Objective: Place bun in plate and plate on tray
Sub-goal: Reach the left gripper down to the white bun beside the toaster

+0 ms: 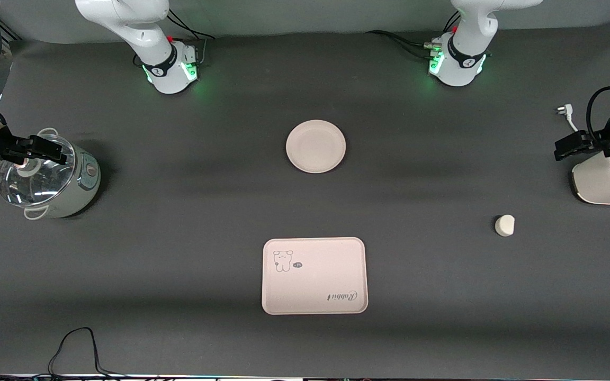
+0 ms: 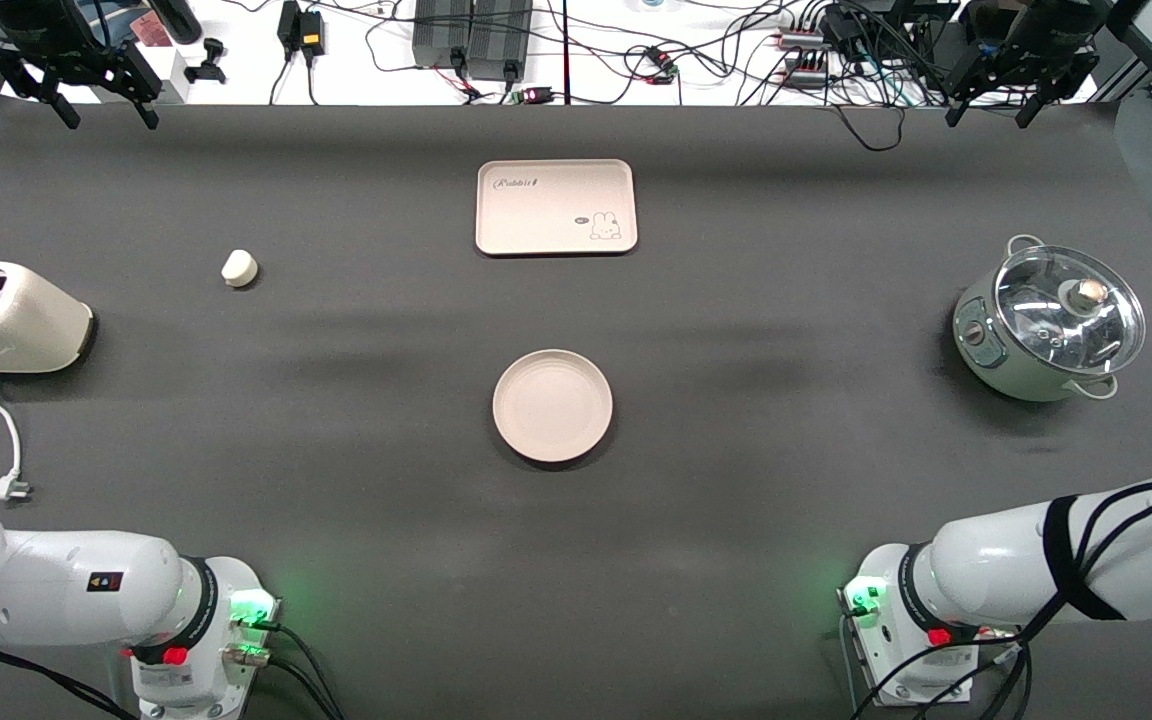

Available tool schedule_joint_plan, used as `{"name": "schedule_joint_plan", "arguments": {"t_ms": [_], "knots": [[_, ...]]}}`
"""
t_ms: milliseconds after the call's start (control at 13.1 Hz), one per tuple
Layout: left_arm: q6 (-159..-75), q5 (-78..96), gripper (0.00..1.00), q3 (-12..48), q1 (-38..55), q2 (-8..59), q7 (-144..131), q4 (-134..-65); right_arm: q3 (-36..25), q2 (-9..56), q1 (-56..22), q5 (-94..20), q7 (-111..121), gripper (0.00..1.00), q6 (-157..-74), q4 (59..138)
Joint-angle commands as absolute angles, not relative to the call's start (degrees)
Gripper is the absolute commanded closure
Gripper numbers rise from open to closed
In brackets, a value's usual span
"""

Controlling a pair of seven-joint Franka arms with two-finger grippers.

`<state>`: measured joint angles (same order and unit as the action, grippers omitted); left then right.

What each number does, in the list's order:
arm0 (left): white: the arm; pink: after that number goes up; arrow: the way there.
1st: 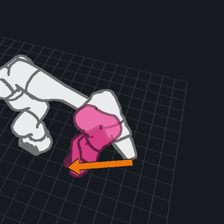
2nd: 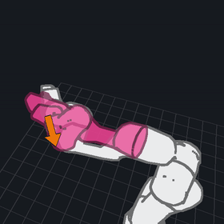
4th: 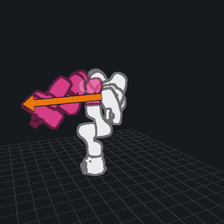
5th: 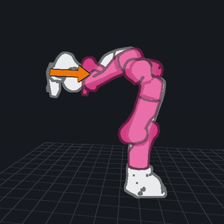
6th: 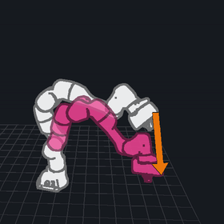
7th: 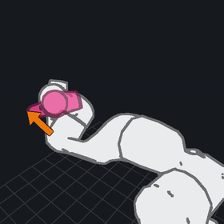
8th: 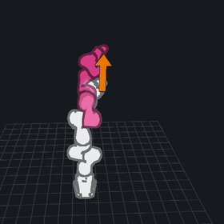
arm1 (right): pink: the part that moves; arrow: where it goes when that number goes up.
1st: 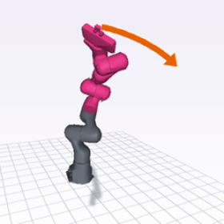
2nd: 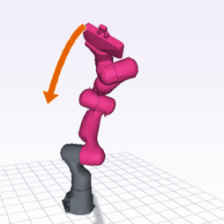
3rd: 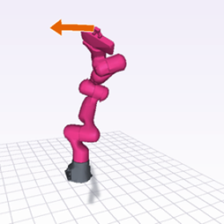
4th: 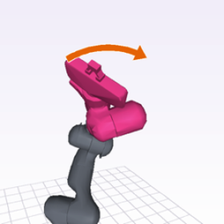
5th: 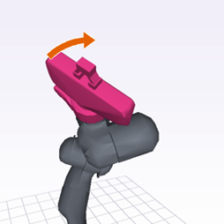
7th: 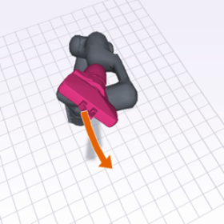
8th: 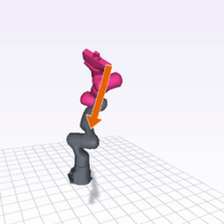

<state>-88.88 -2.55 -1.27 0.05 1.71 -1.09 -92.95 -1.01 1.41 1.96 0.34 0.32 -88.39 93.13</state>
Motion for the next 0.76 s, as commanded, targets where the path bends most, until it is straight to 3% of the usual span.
{"name": "schedule_joint_plan", "arguments": {"t_ms": [0, 686], "knots": [[-85.62, -3.25, 0.0, -2.29, 1.41, 2.63, -0.35, -90.27, -0.7, 0.44, 2.37, 0.97, 1.41, 0.0, -88.95, 93.87], [-84.55, -3.34, 0.0, -2.46, 0.62, 4.74, -0.26, -90.52, -0.7, 0.44, 2.46, 0.97, 4.13, 0.0, -89.74, 93.87]]}}
